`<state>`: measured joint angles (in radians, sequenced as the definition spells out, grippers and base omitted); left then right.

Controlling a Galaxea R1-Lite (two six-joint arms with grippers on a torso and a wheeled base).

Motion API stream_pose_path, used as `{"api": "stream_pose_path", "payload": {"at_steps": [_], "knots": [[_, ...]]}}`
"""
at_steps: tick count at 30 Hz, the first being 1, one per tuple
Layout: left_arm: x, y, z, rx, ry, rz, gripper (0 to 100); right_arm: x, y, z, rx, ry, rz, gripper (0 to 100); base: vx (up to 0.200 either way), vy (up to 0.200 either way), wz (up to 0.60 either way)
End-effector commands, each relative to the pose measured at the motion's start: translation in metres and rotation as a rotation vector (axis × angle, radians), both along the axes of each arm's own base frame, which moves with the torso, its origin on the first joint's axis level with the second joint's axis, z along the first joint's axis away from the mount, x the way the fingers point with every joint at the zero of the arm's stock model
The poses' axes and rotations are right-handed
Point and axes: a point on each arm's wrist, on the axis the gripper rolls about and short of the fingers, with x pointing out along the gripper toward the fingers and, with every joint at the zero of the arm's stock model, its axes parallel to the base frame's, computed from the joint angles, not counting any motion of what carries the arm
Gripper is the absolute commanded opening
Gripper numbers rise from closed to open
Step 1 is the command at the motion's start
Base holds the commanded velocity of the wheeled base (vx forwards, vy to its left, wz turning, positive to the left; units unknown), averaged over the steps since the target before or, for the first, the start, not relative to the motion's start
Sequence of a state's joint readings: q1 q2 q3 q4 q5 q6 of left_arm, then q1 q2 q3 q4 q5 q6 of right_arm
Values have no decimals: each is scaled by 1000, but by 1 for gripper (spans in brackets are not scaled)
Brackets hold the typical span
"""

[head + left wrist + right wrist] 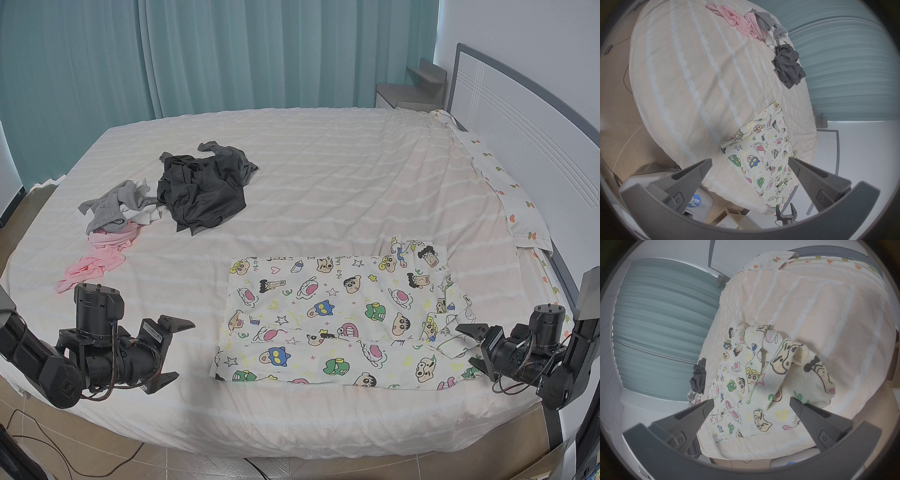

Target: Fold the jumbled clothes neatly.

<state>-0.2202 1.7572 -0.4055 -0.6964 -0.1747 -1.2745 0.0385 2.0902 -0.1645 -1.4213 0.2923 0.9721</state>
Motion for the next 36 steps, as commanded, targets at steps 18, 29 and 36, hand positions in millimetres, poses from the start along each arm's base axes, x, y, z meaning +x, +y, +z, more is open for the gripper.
{"api": "stream_pose_path", "payload": {"at_steps": [18, 29, 36], "knots": [[0, 1, -2, 2, 9, 2, 100, -14, 9, 20, -7, -123, 32, 100, 0, 0, 0], [0, 1, -2, 4, 8, 6, 100, -1, 7, 9, -7, -107, 19, 100, 0, 0, 0], [0, 1, -2, 3, 9, 4, 100, 3, 4, -6, -12, -50, 8, 100, 0, 0, 0]]}}
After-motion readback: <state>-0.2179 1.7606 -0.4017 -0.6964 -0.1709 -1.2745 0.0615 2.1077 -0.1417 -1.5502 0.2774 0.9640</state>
